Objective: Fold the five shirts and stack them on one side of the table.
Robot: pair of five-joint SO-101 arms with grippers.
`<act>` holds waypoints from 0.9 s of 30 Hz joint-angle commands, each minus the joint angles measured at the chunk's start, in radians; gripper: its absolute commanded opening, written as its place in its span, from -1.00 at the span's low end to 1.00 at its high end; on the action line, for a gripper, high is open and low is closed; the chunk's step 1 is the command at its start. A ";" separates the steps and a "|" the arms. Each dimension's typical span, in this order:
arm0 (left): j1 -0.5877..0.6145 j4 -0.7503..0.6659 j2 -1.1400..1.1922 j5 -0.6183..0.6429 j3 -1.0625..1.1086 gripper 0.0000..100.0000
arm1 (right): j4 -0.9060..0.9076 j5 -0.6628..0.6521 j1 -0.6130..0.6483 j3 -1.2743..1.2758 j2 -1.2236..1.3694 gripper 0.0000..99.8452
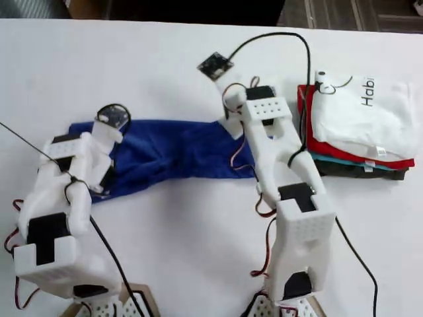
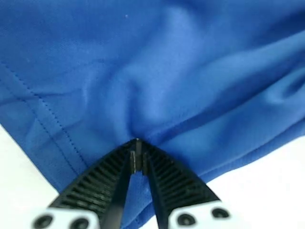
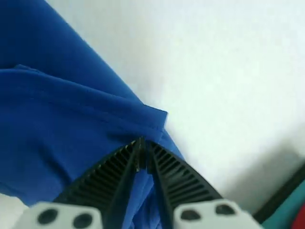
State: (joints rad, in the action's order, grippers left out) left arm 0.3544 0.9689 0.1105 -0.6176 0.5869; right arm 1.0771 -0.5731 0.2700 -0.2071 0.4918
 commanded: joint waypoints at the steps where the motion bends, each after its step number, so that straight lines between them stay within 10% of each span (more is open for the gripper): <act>1: 0.006 -0.041 -0.002 0.009 0.001 -0.95 | 0.028 0.000 -0.007 -0.021 -0.007 -0.96; 19: -0.006 0.155 -0.262 0.077 -0.084 -0.95 | 0.309 0.009 0.045 -0.014 -0.406 -0.96; 27: 0.112 0.176 -0.522 0.086 -0.068 -0.95 | 0.286 0.002 0.044 0.376 -0.610 -0.96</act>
State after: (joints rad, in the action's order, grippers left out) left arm 0.4005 1.1730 -0.3391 -0.5439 0.5271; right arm 1.4070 -0.5731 0.3084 0.0169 0.0023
